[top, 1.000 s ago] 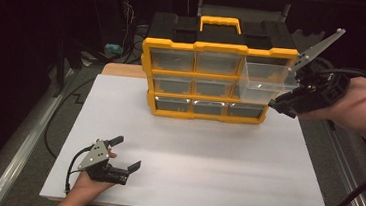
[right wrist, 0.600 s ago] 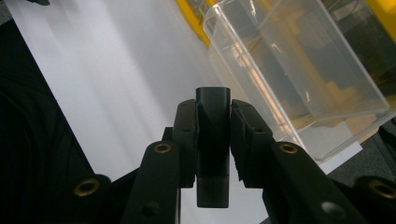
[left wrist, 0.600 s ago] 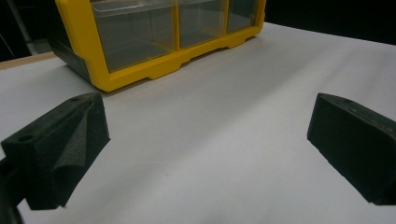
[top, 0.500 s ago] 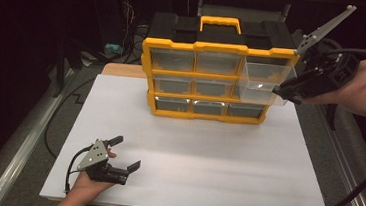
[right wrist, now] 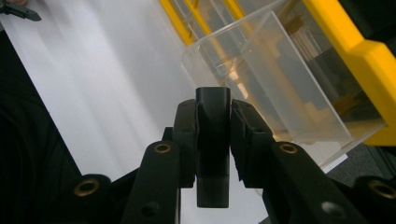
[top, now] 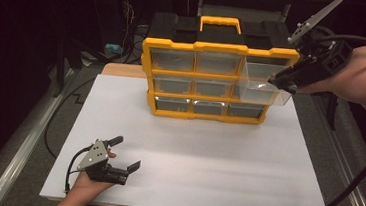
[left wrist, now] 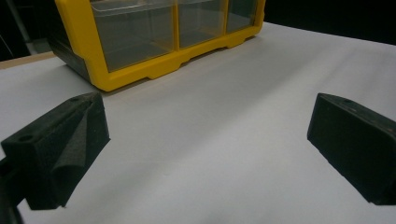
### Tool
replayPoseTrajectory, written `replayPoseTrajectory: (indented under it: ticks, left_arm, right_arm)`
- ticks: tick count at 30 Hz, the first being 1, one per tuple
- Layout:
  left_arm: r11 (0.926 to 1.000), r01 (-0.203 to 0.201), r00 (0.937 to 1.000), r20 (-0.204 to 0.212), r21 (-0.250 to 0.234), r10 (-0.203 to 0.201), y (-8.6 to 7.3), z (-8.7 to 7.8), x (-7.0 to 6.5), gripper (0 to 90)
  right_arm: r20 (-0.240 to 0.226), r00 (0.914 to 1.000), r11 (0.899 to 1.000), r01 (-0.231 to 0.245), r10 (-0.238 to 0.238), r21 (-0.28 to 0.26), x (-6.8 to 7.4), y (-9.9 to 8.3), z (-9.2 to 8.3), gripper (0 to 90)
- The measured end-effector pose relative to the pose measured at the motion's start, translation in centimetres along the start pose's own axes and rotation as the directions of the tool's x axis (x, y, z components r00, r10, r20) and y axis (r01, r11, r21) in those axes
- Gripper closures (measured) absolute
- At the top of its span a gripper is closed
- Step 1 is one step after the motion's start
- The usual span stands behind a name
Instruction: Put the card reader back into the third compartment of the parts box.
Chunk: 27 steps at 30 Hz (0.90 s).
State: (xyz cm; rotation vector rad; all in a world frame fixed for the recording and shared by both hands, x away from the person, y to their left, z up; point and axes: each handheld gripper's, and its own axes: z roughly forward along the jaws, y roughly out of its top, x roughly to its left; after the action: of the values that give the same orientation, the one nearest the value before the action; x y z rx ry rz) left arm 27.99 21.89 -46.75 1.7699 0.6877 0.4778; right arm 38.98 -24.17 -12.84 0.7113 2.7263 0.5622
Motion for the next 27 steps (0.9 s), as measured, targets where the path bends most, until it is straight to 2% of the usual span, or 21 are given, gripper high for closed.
replayPoseTrajectory:
  ticks: [13,27]
  left_arm:
    - [1.0000,0.000,1.0000,-0.001,-0.003,0.000,0.0,-0.1,0.0,0.2]
    - [1.0000,0.003,1.0000,-0.003,-0.004,-0.003,0.0,-0.2,0.1,0.2]
  right_arm:
    - [-0.008,0.9999,1.000,0.015,-0.015,0.002,-0.7,1.8,1.1,74.5]
    - [0.000,1.0000,1.000,-0.005,0.005,0.014,-1.9,3.3,2.5,74.6]
